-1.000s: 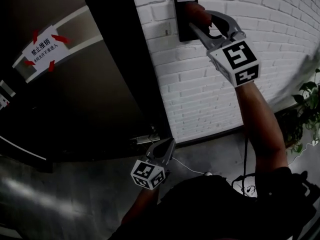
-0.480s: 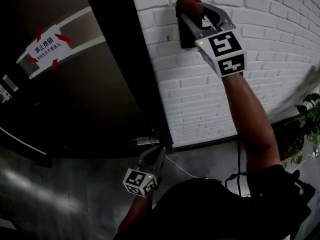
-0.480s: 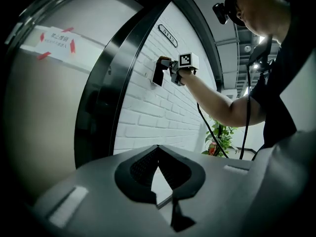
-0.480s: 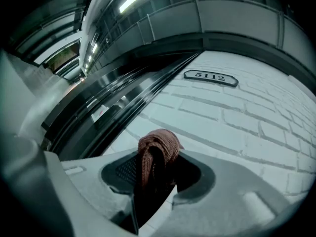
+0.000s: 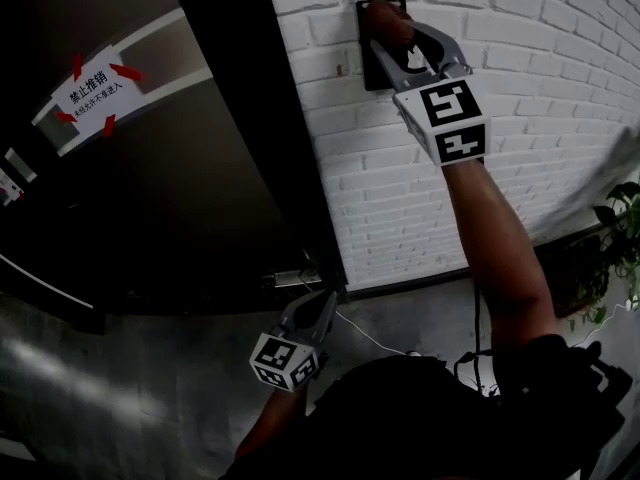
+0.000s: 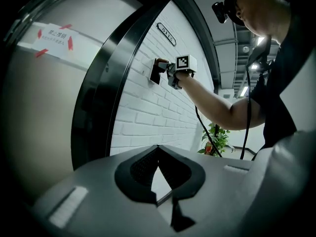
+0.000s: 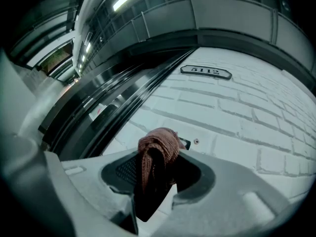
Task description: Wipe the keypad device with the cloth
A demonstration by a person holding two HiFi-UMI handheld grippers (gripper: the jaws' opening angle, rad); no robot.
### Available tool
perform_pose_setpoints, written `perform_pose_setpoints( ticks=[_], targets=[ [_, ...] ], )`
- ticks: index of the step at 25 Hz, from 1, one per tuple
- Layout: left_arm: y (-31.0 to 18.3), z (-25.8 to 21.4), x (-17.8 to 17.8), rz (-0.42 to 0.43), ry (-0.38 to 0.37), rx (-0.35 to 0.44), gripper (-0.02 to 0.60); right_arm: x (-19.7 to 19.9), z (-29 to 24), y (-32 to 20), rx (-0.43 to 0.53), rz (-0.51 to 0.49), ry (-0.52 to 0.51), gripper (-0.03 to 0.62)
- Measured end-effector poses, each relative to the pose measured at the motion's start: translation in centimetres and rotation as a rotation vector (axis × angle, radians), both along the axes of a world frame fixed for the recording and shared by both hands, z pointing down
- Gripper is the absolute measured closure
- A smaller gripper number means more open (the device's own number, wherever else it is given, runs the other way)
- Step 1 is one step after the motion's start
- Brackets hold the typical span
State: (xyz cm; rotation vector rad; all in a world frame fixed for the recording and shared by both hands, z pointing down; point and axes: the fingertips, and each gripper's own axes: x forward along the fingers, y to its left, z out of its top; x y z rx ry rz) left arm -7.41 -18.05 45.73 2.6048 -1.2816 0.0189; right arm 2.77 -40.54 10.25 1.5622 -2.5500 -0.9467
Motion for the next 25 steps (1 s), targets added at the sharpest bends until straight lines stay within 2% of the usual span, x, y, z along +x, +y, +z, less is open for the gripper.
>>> perform_pose_setpoints(
  ticks=[25],
  targets=[
    [0.7,0.3,0.2,0.035,-0.012,-0.016,0.565,0.1,7.9,-0.1,-0.094,0.033,0.003,0.448]
  ],
)
